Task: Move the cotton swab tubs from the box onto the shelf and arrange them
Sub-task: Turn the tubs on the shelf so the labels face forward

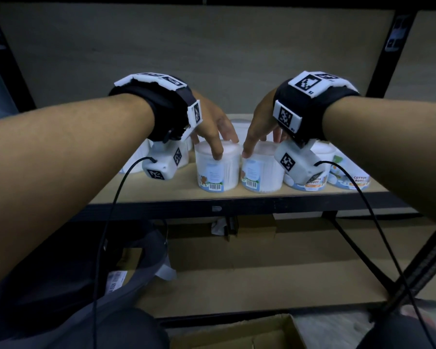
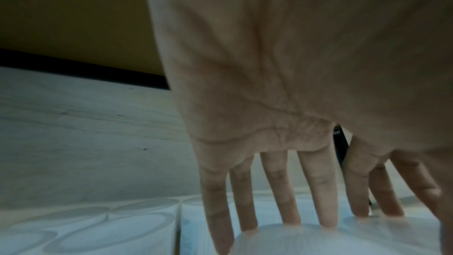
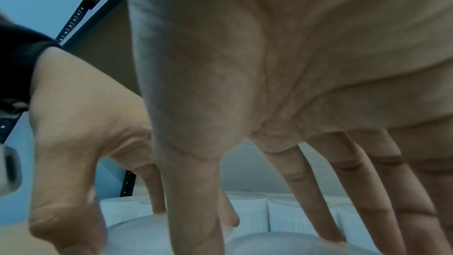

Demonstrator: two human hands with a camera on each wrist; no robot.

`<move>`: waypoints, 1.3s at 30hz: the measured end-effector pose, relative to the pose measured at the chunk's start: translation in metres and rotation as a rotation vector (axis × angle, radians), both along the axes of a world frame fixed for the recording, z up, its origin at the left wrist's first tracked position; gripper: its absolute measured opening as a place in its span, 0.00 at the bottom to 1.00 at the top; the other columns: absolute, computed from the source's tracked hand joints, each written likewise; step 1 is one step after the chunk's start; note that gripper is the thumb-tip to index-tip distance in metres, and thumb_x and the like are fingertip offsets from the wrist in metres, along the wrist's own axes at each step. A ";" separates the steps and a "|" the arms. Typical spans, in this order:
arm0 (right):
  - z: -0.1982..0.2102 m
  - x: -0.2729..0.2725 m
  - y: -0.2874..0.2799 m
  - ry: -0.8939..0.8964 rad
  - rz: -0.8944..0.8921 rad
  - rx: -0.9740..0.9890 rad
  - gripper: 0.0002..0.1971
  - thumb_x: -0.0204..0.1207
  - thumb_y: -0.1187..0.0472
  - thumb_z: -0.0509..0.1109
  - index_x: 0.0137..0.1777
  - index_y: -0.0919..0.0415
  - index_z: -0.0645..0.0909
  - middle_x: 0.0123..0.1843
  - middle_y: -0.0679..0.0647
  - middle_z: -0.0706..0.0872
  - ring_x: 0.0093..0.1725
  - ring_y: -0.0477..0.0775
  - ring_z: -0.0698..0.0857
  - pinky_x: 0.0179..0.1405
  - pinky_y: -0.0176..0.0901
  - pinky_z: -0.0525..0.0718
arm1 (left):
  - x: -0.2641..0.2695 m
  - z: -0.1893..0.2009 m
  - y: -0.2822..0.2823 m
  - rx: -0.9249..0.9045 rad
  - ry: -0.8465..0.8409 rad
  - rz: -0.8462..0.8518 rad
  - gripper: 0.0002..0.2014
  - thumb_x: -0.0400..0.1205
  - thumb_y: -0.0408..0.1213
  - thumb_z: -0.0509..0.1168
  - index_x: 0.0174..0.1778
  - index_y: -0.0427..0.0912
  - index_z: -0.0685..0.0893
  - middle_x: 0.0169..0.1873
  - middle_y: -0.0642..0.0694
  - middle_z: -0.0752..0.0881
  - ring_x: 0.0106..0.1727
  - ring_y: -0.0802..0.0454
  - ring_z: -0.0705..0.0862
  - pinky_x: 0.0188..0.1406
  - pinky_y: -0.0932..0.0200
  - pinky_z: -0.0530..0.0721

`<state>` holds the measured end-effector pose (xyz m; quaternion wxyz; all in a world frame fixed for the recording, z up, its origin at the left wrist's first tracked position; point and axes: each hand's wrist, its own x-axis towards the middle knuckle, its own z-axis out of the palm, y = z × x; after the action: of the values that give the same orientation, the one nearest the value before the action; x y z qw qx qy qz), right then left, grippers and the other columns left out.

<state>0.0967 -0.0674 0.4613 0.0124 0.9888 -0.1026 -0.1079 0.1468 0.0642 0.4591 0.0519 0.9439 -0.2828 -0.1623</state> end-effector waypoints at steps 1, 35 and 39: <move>-0.001 0.002 -0.001 -0.001 -0.002 0.004 0.21 0.72 0.47 0.77 0.57 0.57 0.75 0.37 0.55 0.80 0.47 0.57 0.83 0.58 0.46 0.81 | 0.001 0.000 0.000 -0.012 0.010 0.002 0.28 0.78 0.36 0.76 0.73 0.56 0.80 0.66 0.59 0.81 0.42 0.68 0.82 0.48 0.65 0.83; -0.007 0.017 -0.052 0.162 0.316 0.131 0.37 0.67 0.62 0.82 0.71 0.31 0.73 0.74 0.34 0.73 0.70 0.50 0.79 0.73 0.55 0.73 | 0.009 -0.015 -0.023 0.122 -0.205 0.227 0.41 0.68 0.71 0.70 0.65 0.39 0.82 0.58 0.42 0.85 0.34 0.49 0.83 0.31 0.60 0.78; -0.008 0.015 -0.049 0.104 0.287 0.242 0.32 0.71 0.57 0.79 0.74 0.42 0.74 0.75 0.45 0.74 0.70 0.50 0.76 0.61 0.42 0.78 | 0.007 -0.013 -0.019 0.139 -0.191 0.202 0.43 0.68 0.72 0.69 0.68 0.41 0.81 0.62 0.41 0.84 0.47 0.46 0.85 0.34 0.57 0.81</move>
<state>0.1122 -0.1161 0.4536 -0.0861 0.9806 0.0538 -0.1675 0.1533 0.0454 0.4456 -0.0248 0.9801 -0.1780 -0.0848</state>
